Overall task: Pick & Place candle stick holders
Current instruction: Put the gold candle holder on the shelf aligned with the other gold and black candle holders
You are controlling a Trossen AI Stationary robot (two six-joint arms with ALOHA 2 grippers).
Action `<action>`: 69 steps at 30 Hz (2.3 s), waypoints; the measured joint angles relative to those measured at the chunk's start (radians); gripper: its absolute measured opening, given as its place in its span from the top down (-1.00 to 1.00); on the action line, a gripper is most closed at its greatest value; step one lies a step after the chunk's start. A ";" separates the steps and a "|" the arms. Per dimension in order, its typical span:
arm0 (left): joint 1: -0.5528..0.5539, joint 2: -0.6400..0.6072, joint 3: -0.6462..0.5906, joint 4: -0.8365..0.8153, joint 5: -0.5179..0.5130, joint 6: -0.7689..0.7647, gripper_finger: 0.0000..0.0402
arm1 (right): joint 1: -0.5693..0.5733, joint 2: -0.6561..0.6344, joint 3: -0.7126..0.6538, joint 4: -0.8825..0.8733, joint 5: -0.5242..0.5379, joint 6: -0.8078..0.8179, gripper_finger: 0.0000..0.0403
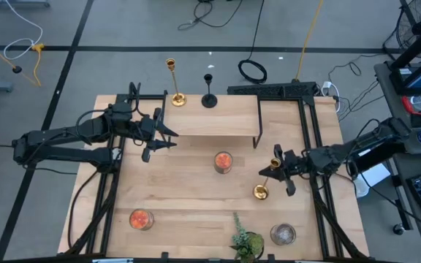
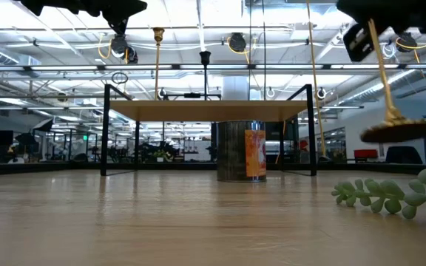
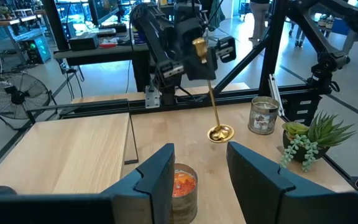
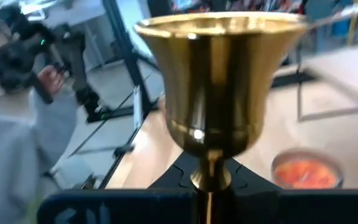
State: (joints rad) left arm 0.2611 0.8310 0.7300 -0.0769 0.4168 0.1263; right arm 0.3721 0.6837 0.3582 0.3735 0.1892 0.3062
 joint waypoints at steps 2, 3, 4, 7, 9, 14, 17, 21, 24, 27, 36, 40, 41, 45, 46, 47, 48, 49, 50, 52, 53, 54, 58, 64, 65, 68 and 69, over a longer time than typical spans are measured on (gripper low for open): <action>0.000 0.000 0.000 0.000 0.000 0.000 0.24 | -0.002 0.016 0.027 0.030 0.037 -0.031 1.00; 0.000 0.000 0.000 0.000 0.000 0.000 0.24 | -0.006 0.024 0.049 0.034 0.049 -0.048 1.00; 0.000 0.000 0.000 0.000 0.000 0.000 0.24 | -0.015 0.034 0.074 0.035 0.050 -0.068 1.00; 0.000 0.000 0.000 0.000 0.000 0.000 0.24 | -0.051 0.072 0.158 0.034 0.050 -0.127 1.00; 0.000 0.000 0.000 0.000 0.000 0.000 0.24 | -0.083 0.105 0.222 0.035 0.050 -0.178 1.00; 0.000 0.000 0.000 0.001 0.000 0.000 0.24 | -0.187 0.219 0.386 0.049 0.052 -0.313 1.00; 0.000 0.000 0.000 0.002 0.000 0.000 0.24 | -0.264 0.294 0.488 0.041 0.051 -0.334 1.00; 0.000 0.000 0.000 0.005 0.000 0.000 0.24 | -0.387 0.387 0.615 0.016 0.046 -0.348 1.00; 0.000 0.000 0.000 0.005 0.000 -0.001 0.24 | -0.483 0.451 0.692 -0.029 0.046 -0.398 1.00; 0.000 0.000 0.000 0.005 0.000 -0.003 0.24 | -0.579 0.519 0.745 -0.030 0.045 -0.409 1.00; 0.000 0.000 0.000 0.003 0.000 -0.052 0.24 | -0.799 0.672 0.782 0.019 0.043 -0.422 1.00; 0.000 0.000 0.000 0.001 0.000 -0.059 0.24 | -0.843 0.699 0.783 0.027 0.042 -0.385 1.00; 0.000 0.000 0.000 0.001 0.000 -0.059 0.24 | -0.849 0.704 0.783 0.027 0.037 -0.378 1.00; 0.000 0.000 0.000 0.000 0.000 -0.058 0.24 | -0.864 0.706 0.783 0.027 0.010 -0.370 1.00; 0.000 0.000 0.000 0.000 0.000 -0.058 0.24 | -0.864 0.706 0.783 0.028 0.019 -0.370 1.00; 0.000 0.000 0.000 0.000 0.000 -0.061 0.24 | -0.864 0.706 0.783 0.027 0.025 -0.370 1.00; 0.000 0.000 0.000 0.000 0.000 -0.067 0.24 | -0.864 0.707 0.783 0.027 0.035 -0.370 1.00; 0.000 0.000 0.000 0.000 0.000 -0.073 0.24 | -0.864 0.707 0.783 0.026 0.047 -0.370 1.00; 0.000 0.000 0.000 0.000 0.000 -0.080 0.24 | -0.864 0.707 0.783 0.026 0.050 -0.371 1.00; 0.000 0.000 0.000 0.000 0.000 -0.083 0.24 | -0.869 0.707 0.783 0.026 0.051 -0.372 1.00; 0.000 0.000 0.000 0.000 0.000 -0.083 0.24 | -0.871 0.707 0.781 0.028 0.051 -0.371 1.00; 0.000 0.000 0.000 0.000 0.000 -0.083 0.24 | -0.874 0.706 0.776 0.029 0.050 -0.370 1.00; 0.000 0.000 0.000 0.000 0.000 -0.084 0.24 | -0.888 0.707 0.735 0.036 0.051 -0.345 1.00; 0.000 0.000 0.000 0.005 0.000 -0.083 0.24 | -0.903 0.706 0.683 0.148 0.046 -0.317 1.00; 0.000 0.000 0.000 0.005 0.000 -0.083 0.24 | -0.905 0.707 0.675 0.168 0.046 -0.317 1.00; 0.000 0.000 0.000 0.005 0.000 -0.083 0.24 | -0.911 0.707 0.664 0.199 0.046 -0.317 1.00; 0.000 0.000 0.000 0.005 0.000 -0.083 0.24 | -0.914 0.706 0.664 0.198 0.046 -0.317 1.00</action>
State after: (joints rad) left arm 0.2611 0.8310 0.7300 -0.0719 0.4167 0.0429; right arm -0.5419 1.3899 1.0225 0.5719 0.2352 -0.0111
